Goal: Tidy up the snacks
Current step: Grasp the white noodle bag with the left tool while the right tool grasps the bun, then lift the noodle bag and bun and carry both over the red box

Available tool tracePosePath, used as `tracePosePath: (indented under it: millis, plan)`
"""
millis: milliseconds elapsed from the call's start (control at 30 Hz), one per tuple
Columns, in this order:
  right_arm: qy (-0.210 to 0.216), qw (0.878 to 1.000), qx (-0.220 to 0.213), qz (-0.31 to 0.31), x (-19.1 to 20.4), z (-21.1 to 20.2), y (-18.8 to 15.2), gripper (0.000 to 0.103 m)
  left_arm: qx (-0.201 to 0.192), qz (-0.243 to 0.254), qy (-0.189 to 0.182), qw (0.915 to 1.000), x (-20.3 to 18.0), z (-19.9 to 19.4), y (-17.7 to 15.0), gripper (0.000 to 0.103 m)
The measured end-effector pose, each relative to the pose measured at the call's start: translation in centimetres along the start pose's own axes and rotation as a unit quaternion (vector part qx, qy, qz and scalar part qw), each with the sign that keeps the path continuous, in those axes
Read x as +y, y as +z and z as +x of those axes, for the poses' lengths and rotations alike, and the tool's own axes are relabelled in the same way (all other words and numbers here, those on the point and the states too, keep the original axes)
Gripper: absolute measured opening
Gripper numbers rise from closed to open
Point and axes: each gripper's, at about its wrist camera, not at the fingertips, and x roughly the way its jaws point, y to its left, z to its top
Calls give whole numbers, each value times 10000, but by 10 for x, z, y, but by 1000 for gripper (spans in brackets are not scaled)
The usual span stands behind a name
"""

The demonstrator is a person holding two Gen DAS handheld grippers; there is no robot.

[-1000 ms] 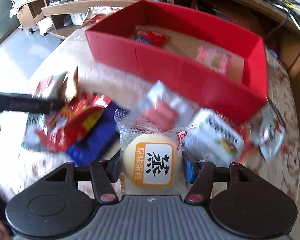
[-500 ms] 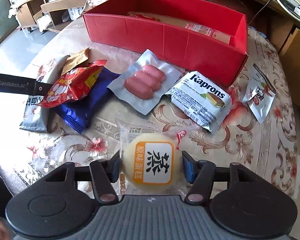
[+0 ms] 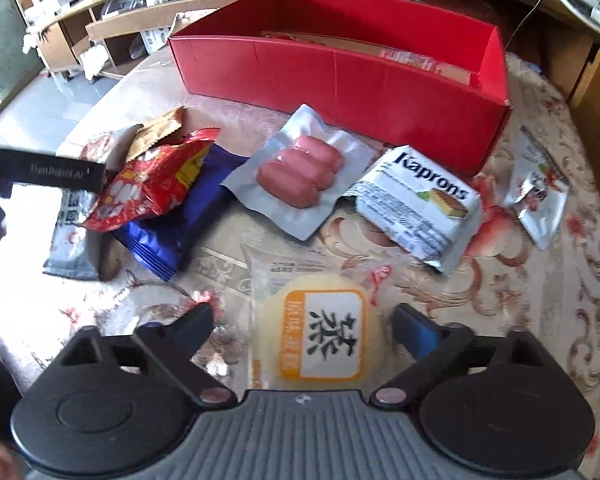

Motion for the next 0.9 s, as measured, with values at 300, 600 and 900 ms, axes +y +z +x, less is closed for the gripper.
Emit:
tracePosePath:
  millis: [300, 600, 900]
  plan:
    - [-365, 9990, -111, -212, 1, -7, -5, 74, -64, -26, -149, 9999, 1, -15, -12, 60]
    - [-309, 9995, -67, 37, -17, -21, -18, 63, -46, 199, -413, 9989, -9, -24, -28, 58]
    - [-296, 9991, -172, 237, -27, -29, -18, 63, -45, 137, -577, 9982, -7, -25, -25, 55]
